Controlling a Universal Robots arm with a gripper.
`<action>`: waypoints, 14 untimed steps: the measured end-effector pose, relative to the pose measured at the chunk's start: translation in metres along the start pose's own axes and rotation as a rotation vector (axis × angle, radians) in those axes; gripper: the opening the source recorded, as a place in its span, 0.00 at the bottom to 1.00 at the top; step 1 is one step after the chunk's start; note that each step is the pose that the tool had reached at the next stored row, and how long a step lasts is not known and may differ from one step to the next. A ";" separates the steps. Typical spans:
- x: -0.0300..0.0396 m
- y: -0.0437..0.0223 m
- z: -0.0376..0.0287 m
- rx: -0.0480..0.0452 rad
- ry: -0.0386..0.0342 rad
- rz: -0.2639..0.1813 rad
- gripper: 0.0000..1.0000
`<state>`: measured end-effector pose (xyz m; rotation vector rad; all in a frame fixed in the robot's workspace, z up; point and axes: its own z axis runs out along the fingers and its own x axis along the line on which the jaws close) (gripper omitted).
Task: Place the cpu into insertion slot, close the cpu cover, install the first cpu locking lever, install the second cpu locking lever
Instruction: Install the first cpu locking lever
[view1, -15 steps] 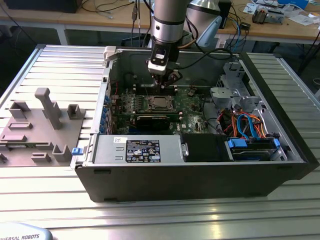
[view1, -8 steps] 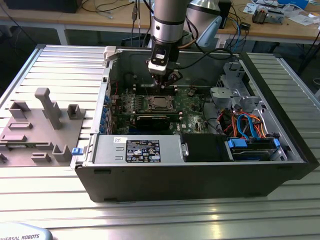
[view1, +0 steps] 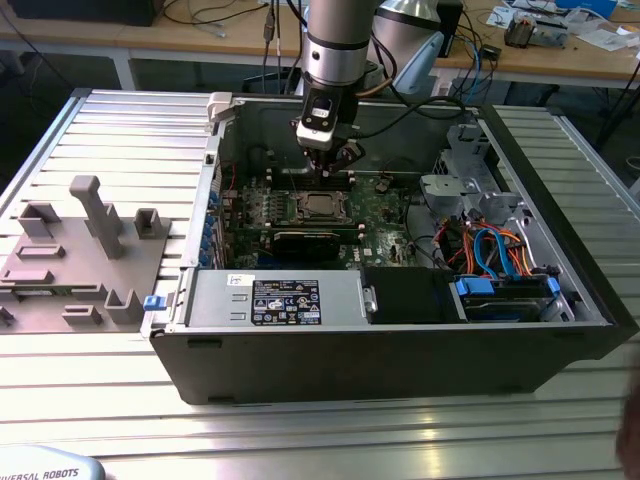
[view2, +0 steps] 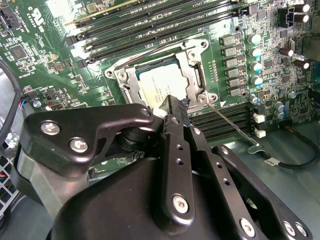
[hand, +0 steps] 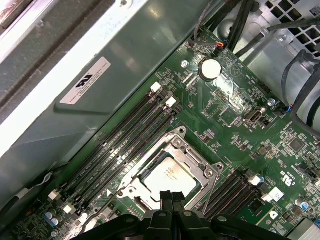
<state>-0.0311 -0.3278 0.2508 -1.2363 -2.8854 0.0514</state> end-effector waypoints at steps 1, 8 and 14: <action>0.0000 0.0000 0.0000 0.0001 0.0001 0.000 0.11; 0.0009 0.0009 0.0000 0.0008 -0.0009 -0.004 0.11; 0.0009 0.0008 0.0000 0.0008 -0.0009 -0.004 0.11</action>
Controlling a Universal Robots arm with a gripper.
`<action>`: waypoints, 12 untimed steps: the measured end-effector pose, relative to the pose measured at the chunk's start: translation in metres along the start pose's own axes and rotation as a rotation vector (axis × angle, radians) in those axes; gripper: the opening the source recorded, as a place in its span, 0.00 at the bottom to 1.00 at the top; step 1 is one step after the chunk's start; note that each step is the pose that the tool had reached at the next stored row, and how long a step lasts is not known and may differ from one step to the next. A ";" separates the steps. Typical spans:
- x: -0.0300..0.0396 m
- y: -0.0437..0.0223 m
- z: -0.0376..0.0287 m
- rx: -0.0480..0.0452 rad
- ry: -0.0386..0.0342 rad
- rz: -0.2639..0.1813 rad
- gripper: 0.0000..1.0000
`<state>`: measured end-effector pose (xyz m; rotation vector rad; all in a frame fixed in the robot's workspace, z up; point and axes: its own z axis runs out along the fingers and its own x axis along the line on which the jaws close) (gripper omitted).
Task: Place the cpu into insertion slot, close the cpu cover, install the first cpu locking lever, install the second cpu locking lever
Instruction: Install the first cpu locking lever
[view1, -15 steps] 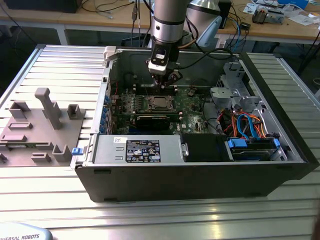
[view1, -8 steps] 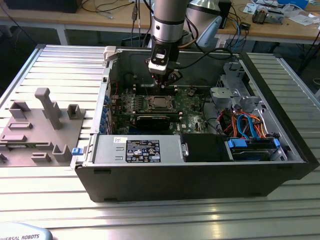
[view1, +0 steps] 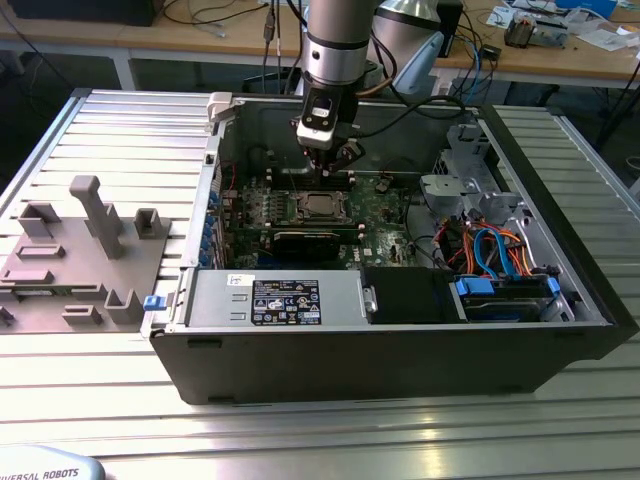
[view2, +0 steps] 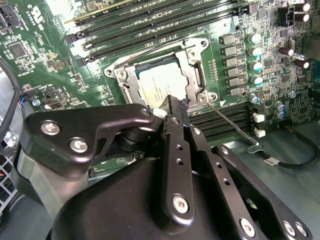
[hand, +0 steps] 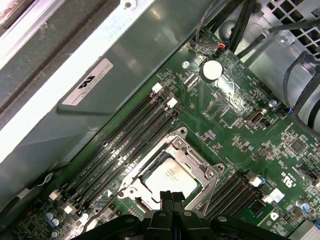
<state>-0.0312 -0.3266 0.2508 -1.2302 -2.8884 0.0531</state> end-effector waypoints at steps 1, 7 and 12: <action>0.0000 0.0000 0.0000 0.0000 0.0000 0.000 0.11; 0.0000 -0.0001 0.0000 -0.0001 -0.0004 -0.012 0.11; 0.0000 -0.0001 0.0000 -0.0003 -0.0010 -0.031 0.11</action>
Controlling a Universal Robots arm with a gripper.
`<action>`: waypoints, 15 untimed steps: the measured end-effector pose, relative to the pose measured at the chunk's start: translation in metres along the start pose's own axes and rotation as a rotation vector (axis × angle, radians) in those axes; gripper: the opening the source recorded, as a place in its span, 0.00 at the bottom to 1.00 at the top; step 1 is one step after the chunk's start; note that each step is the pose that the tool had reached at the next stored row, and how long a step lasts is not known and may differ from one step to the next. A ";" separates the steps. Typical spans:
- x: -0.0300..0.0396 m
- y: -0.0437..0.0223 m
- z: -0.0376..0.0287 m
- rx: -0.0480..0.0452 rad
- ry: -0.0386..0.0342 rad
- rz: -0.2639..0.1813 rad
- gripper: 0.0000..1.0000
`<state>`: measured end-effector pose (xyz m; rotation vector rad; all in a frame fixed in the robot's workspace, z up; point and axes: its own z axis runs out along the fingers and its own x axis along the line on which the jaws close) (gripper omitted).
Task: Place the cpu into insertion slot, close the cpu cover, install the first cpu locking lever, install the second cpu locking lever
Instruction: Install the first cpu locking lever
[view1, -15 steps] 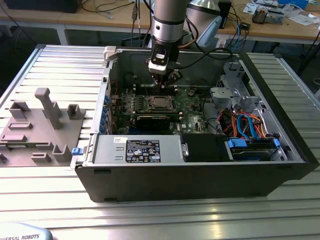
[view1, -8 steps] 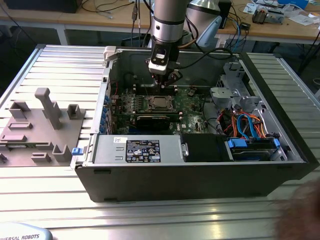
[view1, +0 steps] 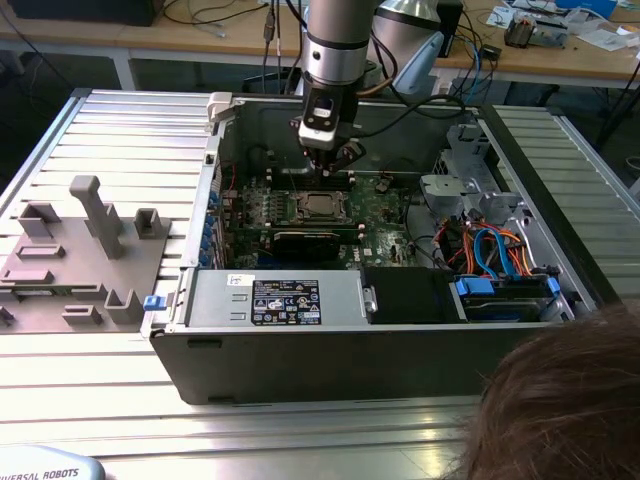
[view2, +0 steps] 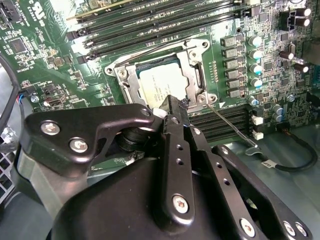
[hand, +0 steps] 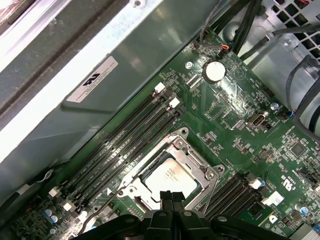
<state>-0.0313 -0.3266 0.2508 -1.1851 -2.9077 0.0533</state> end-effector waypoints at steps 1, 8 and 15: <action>0.0000 0.0000 0.0000 0.0000 -0.0001 -0.004 0.11; 0.0000 0.0000 0.0000 -0.0003 -0.0006 -0.022 0.11; 0.0000 0.0000 0.0000 -0.0006 -0.0014 -0.043 0.11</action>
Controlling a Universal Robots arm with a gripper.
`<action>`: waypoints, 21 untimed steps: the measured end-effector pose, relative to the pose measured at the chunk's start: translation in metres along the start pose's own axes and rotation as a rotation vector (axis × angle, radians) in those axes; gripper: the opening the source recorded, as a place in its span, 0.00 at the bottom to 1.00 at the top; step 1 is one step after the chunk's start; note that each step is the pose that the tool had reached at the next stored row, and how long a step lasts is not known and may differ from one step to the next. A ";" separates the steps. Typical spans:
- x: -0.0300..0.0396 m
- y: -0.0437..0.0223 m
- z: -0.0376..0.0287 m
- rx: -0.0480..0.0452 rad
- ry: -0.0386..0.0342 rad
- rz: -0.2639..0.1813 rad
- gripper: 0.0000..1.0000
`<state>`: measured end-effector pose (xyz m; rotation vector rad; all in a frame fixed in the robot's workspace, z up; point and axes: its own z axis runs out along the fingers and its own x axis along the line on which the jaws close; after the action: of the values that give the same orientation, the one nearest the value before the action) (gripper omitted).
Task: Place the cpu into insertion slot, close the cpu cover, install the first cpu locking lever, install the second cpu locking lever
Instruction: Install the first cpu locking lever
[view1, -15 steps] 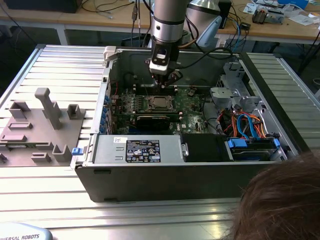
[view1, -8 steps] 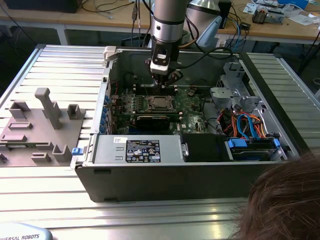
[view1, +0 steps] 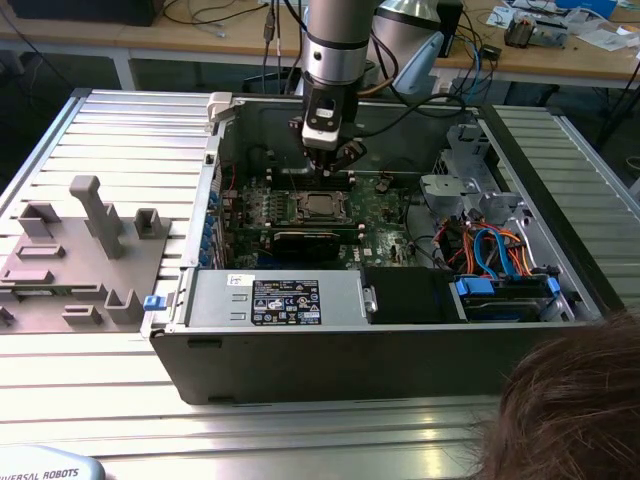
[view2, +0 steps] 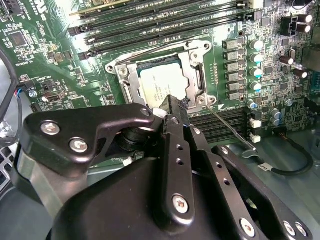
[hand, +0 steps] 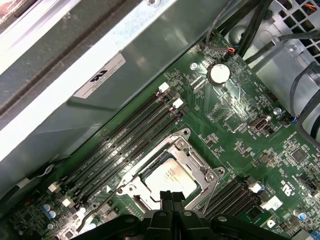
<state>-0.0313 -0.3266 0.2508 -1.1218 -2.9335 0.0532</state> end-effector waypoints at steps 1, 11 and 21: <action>0.0000 0.0000 0.0000 0.0000 -0.0001 -0.002 0.11; 0.0000 0.0000 0.0000 -0.0003 -0.0008 -0.026 0.11; 0.0000 0.0000 0.0000 -0.0005 -0.0013 -0.040 0.11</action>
<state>-0.0313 -0.3266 0.2508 -1.0630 -2.9561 0.0532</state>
